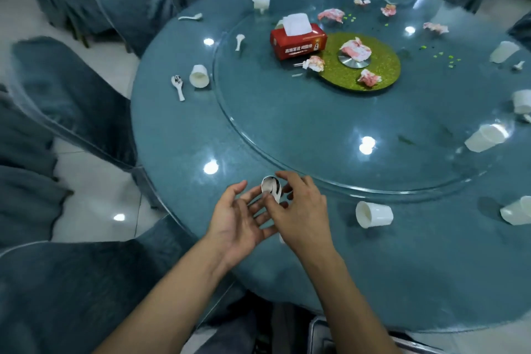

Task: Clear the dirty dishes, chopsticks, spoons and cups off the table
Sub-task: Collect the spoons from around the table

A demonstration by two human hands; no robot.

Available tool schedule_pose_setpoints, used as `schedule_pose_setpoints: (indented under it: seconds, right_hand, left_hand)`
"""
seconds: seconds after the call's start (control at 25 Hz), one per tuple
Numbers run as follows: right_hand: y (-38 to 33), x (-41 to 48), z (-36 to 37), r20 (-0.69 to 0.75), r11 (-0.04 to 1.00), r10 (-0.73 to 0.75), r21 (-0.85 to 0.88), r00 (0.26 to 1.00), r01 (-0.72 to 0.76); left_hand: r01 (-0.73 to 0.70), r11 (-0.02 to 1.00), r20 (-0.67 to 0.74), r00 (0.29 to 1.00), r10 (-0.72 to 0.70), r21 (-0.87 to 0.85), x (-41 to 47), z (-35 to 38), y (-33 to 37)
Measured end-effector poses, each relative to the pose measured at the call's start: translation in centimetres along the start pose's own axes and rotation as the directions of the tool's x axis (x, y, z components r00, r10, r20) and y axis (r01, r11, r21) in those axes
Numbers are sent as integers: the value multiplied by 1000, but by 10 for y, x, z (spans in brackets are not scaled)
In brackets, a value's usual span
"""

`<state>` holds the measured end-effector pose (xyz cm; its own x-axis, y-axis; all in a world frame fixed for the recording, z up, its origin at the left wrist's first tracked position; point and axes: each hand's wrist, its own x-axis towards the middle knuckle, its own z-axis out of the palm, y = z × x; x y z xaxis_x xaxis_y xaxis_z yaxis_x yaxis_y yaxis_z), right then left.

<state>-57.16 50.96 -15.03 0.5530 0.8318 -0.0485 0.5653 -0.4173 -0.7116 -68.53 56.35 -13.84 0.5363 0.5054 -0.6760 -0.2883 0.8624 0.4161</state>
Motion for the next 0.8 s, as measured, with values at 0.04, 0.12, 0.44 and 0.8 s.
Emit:
schedule_pose_setpoints:
  seconds: [0.04,0.12,0.44,0.8]
  right_hand:
    - [-6,-12,2,0,1000,-25,9,1000,25]
    - [-18,-34,7,27,997,-63,37,998,62]
    - [-67,-102,48,114,973,-211,123,971,197]
    - [-136,-152,94,183,947,-313,135,932,291]
  left_hand:
    - [-18,1000,-9,1000,18,-11,-14,-7,-2]
    - [-51,998,-22,998,51,-29,-41,-23,-5]
    - [-165,980,-96,983,155,-108,-121,-94,-4]
    - [-266,956,-99,962,254,-124,-198,-167,21]
